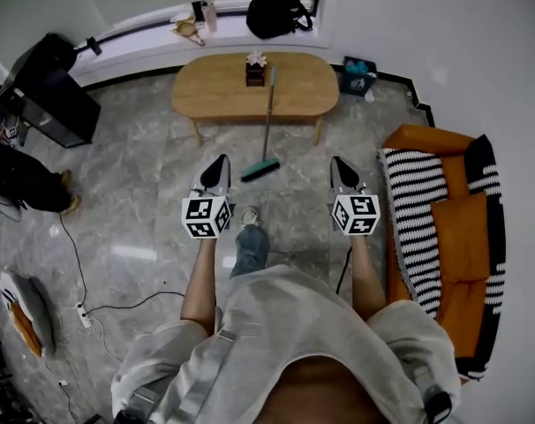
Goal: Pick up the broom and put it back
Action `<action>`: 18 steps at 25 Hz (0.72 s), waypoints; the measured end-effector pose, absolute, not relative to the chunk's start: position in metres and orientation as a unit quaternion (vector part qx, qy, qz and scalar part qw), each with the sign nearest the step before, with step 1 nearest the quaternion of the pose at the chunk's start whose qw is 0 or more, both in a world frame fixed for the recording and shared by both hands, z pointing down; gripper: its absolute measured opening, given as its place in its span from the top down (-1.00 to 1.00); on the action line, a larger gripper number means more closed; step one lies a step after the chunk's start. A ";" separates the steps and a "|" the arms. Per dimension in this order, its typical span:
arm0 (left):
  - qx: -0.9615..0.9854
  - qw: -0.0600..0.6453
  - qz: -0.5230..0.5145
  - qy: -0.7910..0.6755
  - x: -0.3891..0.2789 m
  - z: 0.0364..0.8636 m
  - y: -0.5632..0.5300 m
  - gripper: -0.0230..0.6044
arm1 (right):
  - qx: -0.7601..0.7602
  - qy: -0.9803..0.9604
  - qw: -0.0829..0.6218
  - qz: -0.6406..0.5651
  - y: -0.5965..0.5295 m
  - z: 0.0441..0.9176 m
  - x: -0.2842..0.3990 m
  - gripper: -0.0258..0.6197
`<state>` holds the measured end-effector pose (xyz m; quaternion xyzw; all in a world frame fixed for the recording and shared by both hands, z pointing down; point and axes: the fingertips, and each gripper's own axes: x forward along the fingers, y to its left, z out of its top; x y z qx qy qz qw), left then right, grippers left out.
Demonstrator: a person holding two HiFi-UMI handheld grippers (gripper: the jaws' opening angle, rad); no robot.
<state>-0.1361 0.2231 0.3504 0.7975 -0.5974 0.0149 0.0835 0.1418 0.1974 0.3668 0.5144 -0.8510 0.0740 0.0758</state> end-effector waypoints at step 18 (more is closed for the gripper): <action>0.821 0.095 0.012 -0.562 -0.215 0.338 -0.060 0.91 | 0.545 -0.832 0.083 0.068 -0.073 0.340 0.059 0.92</action>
